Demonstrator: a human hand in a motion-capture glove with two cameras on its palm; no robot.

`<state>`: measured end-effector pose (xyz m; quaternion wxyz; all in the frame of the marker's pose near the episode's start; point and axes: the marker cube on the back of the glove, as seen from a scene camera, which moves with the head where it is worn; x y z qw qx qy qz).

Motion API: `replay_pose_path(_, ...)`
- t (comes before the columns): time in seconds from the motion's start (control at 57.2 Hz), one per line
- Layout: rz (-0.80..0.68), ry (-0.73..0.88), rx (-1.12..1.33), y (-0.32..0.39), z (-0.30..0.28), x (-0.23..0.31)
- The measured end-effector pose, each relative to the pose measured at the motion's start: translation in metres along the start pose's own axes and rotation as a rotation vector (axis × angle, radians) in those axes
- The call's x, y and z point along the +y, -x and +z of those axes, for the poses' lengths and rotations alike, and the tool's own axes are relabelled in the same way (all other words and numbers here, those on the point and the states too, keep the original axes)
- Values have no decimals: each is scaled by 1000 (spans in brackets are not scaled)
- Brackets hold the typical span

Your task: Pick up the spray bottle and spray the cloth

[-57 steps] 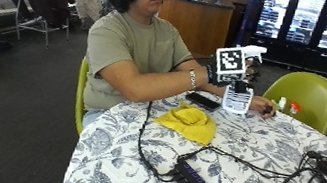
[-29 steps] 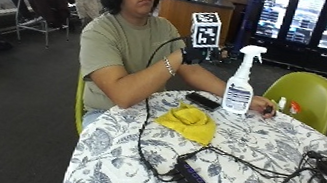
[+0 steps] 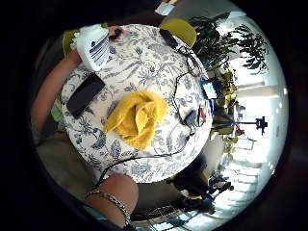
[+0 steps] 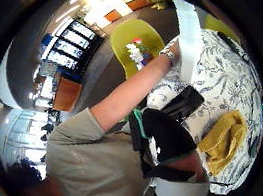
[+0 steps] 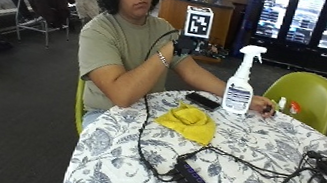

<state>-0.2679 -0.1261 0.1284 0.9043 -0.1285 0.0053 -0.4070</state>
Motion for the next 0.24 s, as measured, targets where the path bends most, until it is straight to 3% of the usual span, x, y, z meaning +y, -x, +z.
replay_pose_path(0.087, 9, 22, -117, 2, -4, 1)
replay_pose_path(0.245, -22, 48, -70, -4, -1, 6)
